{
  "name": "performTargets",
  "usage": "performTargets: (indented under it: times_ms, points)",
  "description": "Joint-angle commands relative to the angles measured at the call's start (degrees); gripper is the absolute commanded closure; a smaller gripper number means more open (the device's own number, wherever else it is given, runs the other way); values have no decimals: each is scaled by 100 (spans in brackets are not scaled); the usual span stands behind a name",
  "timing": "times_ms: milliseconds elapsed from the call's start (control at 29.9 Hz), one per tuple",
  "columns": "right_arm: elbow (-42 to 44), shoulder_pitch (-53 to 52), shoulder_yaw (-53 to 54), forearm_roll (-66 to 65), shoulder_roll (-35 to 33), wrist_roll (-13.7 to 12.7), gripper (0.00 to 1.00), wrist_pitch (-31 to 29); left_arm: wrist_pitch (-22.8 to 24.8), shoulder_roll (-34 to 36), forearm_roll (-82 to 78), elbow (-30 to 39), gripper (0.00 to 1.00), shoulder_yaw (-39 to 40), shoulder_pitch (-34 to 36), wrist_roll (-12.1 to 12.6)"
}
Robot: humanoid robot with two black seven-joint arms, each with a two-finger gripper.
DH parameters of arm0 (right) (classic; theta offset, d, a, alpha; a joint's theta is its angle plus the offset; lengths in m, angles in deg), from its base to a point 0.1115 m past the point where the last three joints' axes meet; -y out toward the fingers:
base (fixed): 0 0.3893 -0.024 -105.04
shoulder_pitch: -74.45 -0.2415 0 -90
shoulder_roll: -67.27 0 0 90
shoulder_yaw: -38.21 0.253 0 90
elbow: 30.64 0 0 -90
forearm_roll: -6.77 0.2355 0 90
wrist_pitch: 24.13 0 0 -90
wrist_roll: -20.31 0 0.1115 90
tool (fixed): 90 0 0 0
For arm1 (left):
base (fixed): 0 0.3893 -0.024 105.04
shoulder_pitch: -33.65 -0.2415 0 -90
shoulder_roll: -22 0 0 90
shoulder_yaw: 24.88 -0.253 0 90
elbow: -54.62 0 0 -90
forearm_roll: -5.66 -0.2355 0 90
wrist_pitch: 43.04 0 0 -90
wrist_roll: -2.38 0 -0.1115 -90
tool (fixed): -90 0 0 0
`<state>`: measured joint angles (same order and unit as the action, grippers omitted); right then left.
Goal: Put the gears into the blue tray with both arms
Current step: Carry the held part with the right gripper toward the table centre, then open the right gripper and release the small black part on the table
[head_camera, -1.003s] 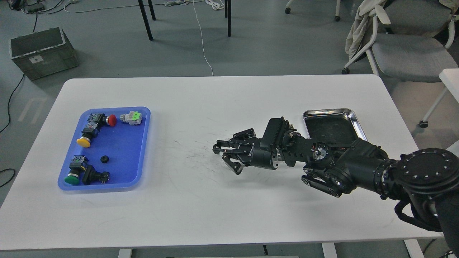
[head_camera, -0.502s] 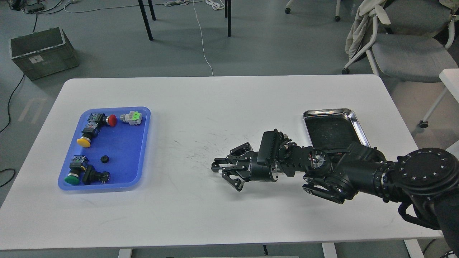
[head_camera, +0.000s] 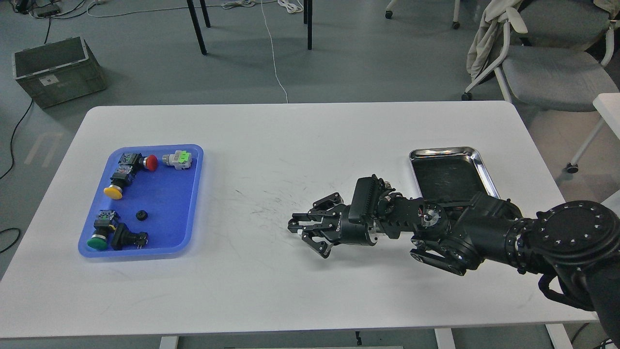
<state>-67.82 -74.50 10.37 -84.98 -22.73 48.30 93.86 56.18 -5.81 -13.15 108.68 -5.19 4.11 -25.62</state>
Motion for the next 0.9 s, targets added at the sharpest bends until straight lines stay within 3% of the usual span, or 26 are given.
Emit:
performTargets:
  times_ms: [0,234,468,635,869]
  points:
    - [8,7,7,16,0,1,55,1,1,21,0,0,3,-1,1,0]
    - [17,7,51,104,0,1,40,1,1,48,0,0,3,-1,1,0]
    - [26,-72,937,1122,0,1,13,1,19,57,0,52,3,-27,1,0]
    - [-79,-379,1281,2036,0,1,11,1,1,39,-9,140,3,-62,-7,0]
    - [-10,-792,1325,3890,-895,1,10,1,10,13,-9,175,3,-88,-16,0]
